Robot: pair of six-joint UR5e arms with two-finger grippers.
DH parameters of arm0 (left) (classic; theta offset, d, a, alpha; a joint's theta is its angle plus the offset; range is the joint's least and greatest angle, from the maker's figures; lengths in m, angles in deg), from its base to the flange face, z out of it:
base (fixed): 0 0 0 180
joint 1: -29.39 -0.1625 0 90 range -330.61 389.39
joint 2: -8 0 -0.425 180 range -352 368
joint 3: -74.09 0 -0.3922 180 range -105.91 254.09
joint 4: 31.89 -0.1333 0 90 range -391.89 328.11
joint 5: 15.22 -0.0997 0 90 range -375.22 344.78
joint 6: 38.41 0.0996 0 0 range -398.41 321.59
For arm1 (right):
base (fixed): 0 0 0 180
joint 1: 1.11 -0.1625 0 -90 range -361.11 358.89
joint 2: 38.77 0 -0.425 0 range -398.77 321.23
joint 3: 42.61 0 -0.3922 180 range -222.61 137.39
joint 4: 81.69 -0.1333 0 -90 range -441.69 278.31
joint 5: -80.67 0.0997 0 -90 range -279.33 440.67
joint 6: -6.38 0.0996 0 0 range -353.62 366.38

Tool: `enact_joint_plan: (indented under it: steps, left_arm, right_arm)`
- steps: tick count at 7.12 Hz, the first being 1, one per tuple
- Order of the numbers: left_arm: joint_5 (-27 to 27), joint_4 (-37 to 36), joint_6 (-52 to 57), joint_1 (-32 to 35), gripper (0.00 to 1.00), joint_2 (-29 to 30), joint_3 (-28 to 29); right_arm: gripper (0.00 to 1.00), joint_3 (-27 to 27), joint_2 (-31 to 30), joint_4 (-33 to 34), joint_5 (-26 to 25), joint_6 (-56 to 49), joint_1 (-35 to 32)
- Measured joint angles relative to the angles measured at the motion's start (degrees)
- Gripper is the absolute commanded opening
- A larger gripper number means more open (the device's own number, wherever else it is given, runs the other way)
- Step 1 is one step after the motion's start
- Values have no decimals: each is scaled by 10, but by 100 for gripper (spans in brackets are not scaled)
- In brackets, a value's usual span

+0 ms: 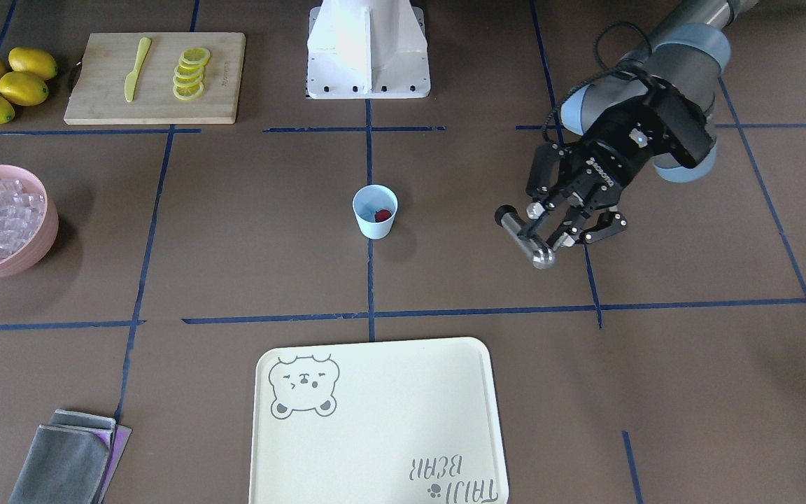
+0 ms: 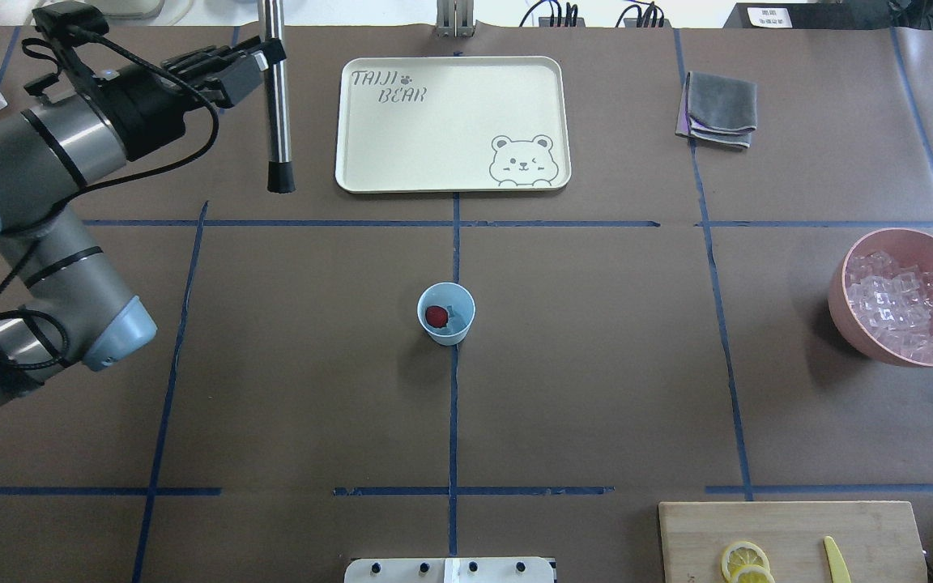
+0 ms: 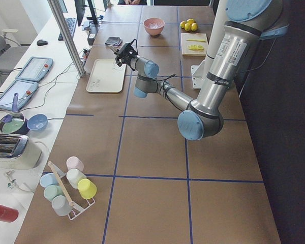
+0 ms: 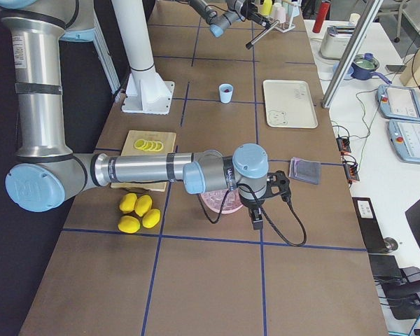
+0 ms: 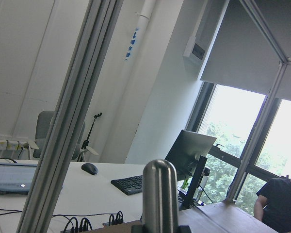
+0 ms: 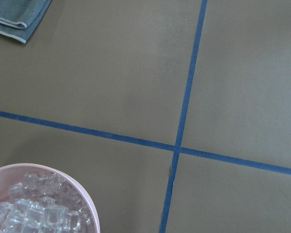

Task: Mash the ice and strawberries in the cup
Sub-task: 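Carry the metal rod with the left gripper away from the cup toward the robot's side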

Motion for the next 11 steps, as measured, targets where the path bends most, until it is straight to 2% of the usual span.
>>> enact_joint_plan:
  steps: [2, 4, 6, 8, 9, 11]
  left_arm:
    - [95, -56, -67, 58, 0, -42, -4]
    - [174, -168, -112, 107, 0, -76, -33]
    - [250, -237, -120, 147, 0, -128, -45]
    - [349, -296, -117, 200, 0, -165, -43]
    - [375, -325, -110, 216, 0, -177, -39]
    - [385, -375, -16, 224, 0, -221, -29]
  right_arm:
    - [100, 4, 0, 0, 0, 0, 0]
    - [100, 6, 0, 0, 0, 0, 0]
    - [100, 6, 0, 0, 0, 1, 0]
    - [100, 6, 0, 0, 1, 0, 0]
    - [100, 6, 0, 0, 1, 0, 0]
    - [100, 6, 0, -1, 0, 0, 1]
